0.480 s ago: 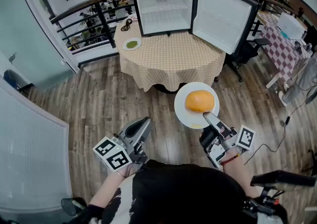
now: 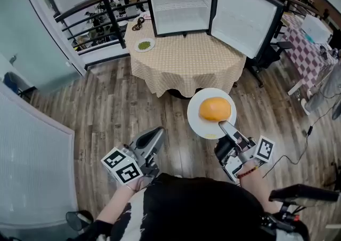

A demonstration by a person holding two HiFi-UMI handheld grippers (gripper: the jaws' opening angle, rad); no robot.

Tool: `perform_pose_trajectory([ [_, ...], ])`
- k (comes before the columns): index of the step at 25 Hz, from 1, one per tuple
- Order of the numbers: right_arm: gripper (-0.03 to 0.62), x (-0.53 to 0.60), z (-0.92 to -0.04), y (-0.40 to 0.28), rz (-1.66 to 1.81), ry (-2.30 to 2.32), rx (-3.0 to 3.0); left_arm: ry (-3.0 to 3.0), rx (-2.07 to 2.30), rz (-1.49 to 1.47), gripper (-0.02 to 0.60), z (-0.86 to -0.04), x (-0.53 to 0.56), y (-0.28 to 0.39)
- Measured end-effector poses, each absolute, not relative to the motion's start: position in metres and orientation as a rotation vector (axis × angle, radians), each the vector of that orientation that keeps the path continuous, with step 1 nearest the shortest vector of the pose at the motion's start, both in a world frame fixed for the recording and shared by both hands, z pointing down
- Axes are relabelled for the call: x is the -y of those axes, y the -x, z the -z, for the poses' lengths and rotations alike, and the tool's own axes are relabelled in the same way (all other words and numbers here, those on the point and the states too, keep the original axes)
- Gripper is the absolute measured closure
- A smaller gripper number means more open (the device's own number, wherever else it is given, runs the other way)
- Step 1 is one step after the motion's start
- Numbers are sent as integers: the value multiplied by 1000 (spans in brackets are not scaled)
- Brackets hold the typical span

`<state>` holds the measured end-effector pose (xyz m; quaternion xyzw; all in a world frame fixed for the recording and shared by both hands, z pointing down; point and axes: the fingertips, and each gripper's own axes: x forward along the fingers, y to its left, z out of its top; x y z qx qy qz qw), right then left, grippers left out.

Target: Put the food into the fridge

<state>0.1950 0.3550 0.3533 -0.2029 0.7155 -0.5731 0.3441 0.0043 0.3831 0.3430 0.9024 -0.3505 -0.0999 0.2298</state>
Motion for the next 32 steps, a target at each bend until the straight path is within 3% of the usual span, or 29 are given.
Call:
perform_pose_trajectory([
  [19,559,-307,-364,-108,1501,480,-1865,-2551,958,218,569,-347,-339,66],
  [32,559,-253,-373,-116,1506,462,-1883,-2529,957,209,569,-370,-283,44],
])
